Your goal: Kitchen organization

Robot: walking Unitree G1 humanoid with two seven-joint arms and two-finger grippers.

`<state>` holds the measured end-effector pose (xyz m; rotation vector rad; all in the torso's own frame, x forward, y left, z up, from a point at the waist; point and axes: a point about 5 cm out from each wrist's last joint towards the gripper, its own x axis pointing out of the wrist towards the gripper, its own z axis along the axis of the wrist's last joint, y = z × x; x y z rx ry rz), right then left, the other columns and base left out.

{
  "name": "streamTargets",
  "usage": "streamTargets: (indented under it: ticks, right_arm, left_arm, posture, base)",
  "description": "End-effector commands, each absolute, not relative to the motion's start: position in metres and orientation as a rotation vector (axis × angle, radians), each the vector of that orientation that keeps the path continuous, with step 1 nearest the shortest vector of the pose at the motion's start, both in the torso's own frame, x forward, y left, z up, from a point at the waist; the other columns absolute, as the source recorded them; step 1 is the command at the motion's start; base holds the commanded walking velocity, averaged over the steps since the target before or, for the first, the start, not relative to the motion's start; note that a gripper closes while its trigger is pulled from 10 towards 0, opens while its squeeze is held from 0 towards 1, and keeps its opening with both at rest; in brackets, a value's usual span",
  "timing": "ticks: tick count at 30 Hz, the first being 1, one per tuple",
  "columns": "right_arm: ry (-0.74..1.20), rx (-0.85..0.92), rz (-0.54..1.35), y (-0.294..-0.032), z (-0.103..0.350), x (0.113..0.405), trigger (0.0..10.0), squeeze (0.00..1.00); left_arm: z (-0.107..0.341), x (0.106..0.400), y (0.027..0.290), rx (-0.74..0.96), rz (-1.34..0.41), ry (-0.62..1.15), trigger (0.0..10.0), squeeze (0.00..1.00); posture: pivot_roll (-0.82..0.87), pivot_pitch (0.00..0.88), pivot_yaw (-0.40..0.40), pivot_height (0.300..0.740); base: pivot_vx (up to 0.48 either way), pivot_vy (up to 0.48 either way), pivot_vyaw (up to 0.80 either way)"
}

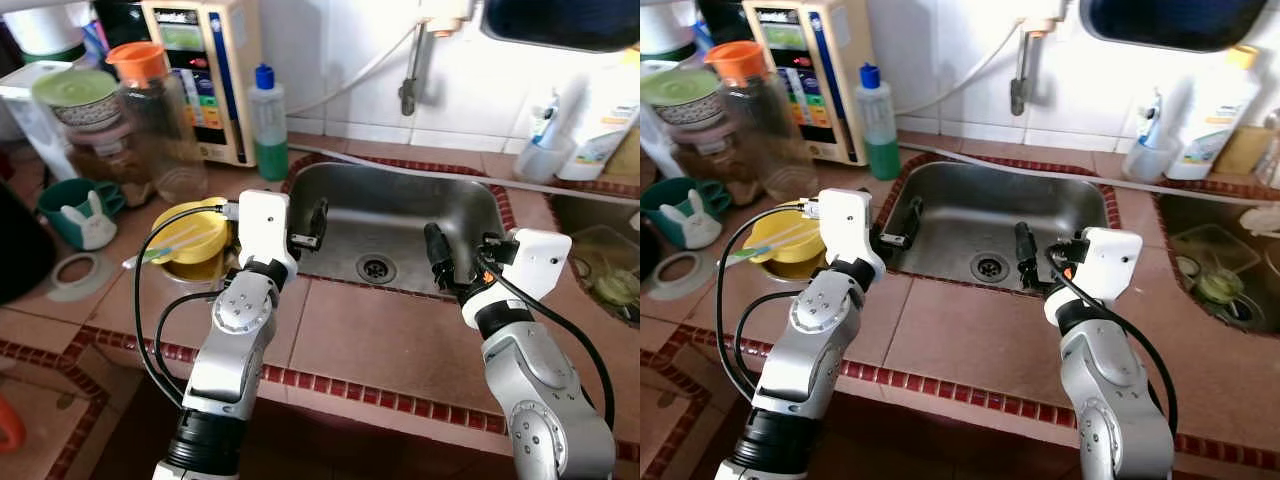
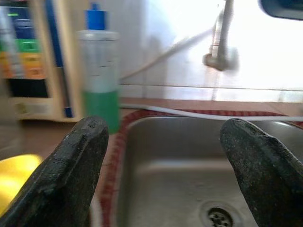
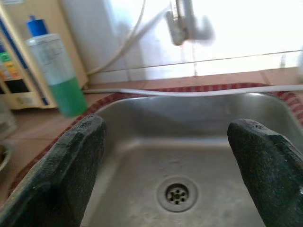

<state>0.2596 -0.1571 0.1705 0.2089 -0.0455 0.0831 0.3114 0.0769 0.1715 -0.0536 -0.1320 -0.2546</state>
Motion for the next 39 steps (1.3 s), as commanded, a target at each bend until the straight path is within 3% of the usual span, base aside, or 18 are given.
streamTargets:
  ticks: [1, 39]
  right_arm:
    - [-0.055, 0.203, 0.083, -0.1571, 0.1736, 0.2585, 10.0, 0.0]
    - [-0.047, 0.197, 0.072, -0.1579, 0.1712, 0.2567, 10.0, 0.0]
  left_arm:
    - [0.1706, 0.3117, 0.0748, -0.054, -0.272, -0.126, 10.0, 0.0]
    - [0.1678, 0.3131, 0.0803, -0.071, -0.245, -0.116, 10.0, 0.0]
  posture:
    - [0.04, 0.0, 0.018, 0.74]
    - [0.04, 0.0, 0.022, 0.74]
  base:
    - [0.0, 0.0, 0.0]
    - [0.0, -0.291, 0.0]
